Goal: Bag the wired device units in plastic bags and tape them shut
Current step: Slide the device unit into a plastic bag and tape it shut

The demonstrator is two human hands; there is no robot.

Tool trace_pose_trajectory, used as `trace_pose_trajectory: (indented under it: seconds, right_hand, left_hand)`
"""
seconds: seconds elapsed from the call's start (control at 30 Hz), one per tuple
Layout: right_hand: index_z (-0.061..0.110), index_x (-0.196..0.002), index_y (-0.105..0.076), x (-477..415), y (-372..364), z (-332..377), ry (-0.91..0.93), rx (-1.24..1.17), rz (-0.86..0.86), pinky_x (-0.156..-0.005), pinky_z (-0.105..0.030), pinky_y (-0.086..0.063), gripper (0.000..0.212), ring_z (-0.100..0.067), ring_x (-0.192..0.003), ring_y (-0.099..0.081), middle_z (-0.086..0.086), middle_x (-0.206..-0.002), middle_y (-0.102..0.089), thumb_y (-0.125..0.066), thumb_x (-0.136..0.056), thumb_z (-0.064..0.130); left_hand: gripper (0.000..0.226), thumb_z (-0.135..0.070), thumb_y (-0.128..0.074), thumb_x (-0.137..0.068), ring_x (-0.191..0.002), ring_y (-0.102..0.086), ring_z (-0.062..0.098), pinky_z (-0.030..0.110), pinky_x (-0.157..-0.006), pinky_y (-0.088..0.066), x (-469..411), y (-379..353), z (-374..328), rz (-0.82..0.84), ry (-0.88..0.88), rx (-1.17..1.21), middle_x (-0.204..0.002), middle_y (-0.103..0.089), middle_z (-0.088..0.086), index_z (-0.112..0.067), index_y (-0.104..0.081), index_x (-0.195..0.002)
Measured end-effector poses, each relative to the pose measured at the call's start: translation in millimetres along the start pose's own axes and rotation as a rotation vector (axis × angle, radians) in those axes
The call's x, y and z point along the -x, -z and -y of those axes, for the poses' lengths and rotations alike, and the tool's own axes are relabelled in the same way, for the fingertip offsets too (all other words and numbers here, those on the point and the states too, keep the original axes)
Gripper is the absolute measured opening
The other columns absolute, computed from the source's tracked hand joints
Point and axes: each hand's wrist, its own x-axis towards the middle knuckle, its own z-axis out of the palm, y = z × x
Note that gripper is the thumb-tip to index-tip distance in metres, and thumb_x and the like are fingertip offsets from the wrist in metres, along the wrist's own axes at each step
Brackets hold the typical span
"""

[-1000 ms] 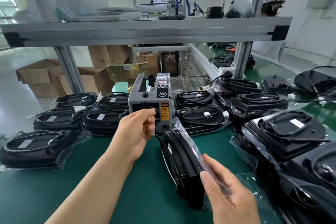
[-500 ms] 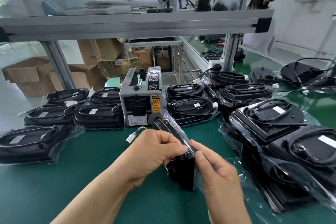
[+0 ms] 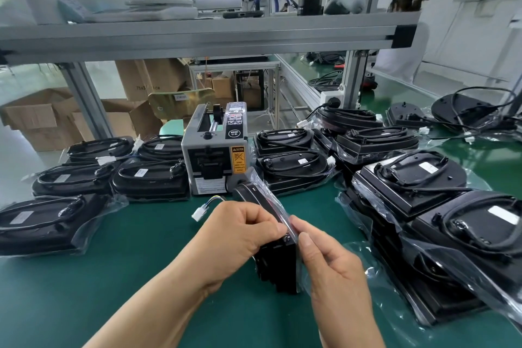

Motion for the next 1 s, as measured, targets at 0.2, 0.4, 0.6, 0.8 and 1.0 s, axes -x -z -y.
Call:
trace_pose_trajectory:
  seconds: [0.2, 0.4, 0.6, 0.8, 1.0]
  right_hand:
    - [0.042, -0.114, -0.073, 0.9, 0.1, 0.8, -0.018, -0.004, 0.020, -0.104, -0.045, -0.048, 0.033, -0.014, -0.115, -0.067, 0.007, -0.115, -0.075, -0.055, -0.100, 0.018]
    - [0.042, -0.114, -0.072, 2.4, -0.7, 5.5, -0.018, -0.011, 0.026, -0.102, -0.042, -0.049, 0.033, -0.011, -0.112, -0.068, 0.008, -0.113, -0.075, -0.055, -0.100, 0.018]
    - [0.044, -0.111, -0.073, 3.0, -0.4, 8.2, 0.000, 0.004, 0.037, -0.090, -0.023, -0.053, 0.035, -0.006, -0.108, -0.069, 0.010, -0.108, -0.076, -0.055, -0.099, 0.017]
    - [0.050, -0.111, -0.070, 3.6, -1.6, 9.8, 0.026, 0.051, 0.037, -0.084, -0.014, -0.052, 0.036, 0.001, -0.106, -0.068, 0.015, -0.104, -0.076, -0.056, -0.099, 0.019]
    - [0.048, -0.106, -0.073, 3.0, -2.2, 11.3, 0.010, 0.011, -0.006, -0.080, -0.017, -0.053, 0.035, 0.000, -0.100, -0.070, 0.013, -0.100, -0.077, -0.058, -0.096, 0.019]
  left_hand:
    - [0.027, -0.018, -0.078, -0.080, -0.046, -0.047, 0.004, 0.013, -0.049, -0.039, -0.7, -3.2, 4.7, -0.048, -0.020, -0.046, -0.053, -0.057, -0.009, -0.020, -0.066, -0.056]
    - [0.022, -0.020, -0.079, -0.079, -0.052, -0.044, 0.010, 0.019, -0.052, -0.038, -1.4, -4.9, 9.2, -0.104, -0.044, -0.105, -0.054, -0.055, -0.006, -0.015, -0.067, -0.061]
    - [0.020, -0.045, -0.070, -0.063, -0.047, -0.042, 0.006, 0.017, -0.047, -0.037, -0.6, -8.5, 15.0, -0.144, -0.083, -0.219, -0.052, -0.051, -0.013, -0.029, -0.065, -0.074]
    - [0.016, -0.039, -0.069, -0.077, -0.046, -0.042, 0.005, 0.016, -0.046, -0.040, -4.8, -12.3, 25.3, -0.263, -0.118, -0.225, -0.049, -0.046, -0.013, -0.034, -0.055, -0.080]
    - [0.025, -0.035, -0.077, -0.082, -0.047, -0.039, 0.002, 0.013, -0.047, -0.036, -1.2, -6.7, 22.3, -0.119, -0.147, -0.221, -0.054, -0.044, -0.013, -0.027, -0.056, -0.094]
